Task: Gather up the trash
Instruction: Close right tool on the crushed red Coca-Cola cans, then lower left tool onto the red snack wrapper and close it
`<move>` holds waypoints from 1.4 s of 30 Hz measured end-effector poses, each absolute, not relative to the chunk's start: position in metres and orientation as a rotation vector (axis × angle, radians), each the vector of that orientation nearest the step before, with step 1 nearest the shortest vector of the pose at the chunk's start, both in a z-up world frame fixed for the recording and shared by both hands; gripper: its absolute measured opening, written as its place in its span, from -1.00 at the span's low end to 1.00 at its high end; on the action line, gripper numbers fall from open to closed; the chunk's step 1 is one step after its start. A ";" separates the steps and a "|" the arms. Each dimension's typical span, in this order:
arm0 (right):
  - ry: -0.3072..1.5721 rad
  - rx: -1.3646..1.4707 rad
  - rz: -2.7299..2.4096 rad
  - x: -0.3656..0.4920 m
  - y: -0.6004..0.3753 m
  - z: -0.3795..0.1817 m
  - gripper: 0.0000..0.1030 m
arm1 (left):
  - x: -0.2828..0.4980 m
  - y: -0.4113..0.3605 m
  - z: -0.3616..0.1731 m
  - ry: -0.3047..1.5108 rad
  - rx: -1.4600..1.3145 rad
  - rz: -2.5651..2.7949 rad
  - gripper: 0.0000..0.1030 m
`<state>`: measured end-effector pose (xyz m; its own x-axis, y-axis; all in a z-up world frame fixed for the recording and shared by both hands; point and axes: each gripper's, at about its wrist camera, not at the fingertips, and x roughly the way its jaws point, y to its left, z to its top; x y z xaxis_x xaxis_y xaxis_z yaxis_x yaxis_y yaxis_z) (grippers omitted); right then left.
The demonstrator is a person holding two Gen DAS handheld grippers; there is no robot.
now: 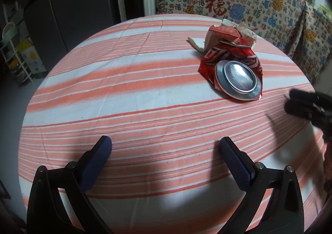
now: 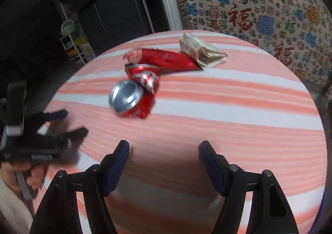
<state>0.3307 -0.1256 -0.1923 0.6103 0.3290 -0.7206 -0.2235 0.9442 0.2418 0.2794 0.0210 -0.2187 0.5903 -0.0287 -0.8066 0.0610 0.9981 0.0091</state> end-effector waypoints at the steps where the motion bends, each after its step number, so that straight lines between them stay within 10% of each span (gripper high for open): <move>1: 0.848 0.128 0.329 0.339 -0.122 -0.189 0.42 | 0.280 0.021 -0.218 0.938 0.037 -0.052 0.99; 9: 0.869 0.155 0.359 0.403 -0.086 -0.195 0.38 | 0.280 0.020 -0.219 0.936 0.037 -0.052 0.99; 12: 0.861 0.140 0.378 0.405 -0.082 -0.195 -0.36 | 0.279 0.020 -0.219 0.935 0.038 -0.051 0.99; 17: 0.863 0.146 0.329 0.369 -0.103 -0.182 -0.46 | 0.279 0.021 -0.219 0.933 0.039 -0.049 0.99; 26: 0.896 0.242 0.154 0.282 -0.180 -0.180 -0.36 | 0.286 0.010 -0.215 0.930 0.049 -0.144 0.99; 29: 0.887 0.218 0.138 0.271 -0.177 -0.189 0.21 | 0.297 -0.009 -0.205 0.919 0.074 -0.250 0.99; 39: 0.829 0.208 0.128 0.263 -0.178 -0.195 0.24 | 0.377 -0.081 -0.196 0.859 0.197 -0.375 0.97; 42: 0.819 0.195 0.129 0.260 -0.177 -0.195 0.24 | 0.383 -0.088 -0.201 0.873 0.192 -0.407 0.46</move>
<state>0.2603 -0.1773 -0.1951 0.6765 0.1889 -0.7118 -0.0388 0.9743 0.2217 0.3834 -0.0882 -0.2012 0.5724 -0.2671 -0.7752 0.4216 0.9068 -0.0011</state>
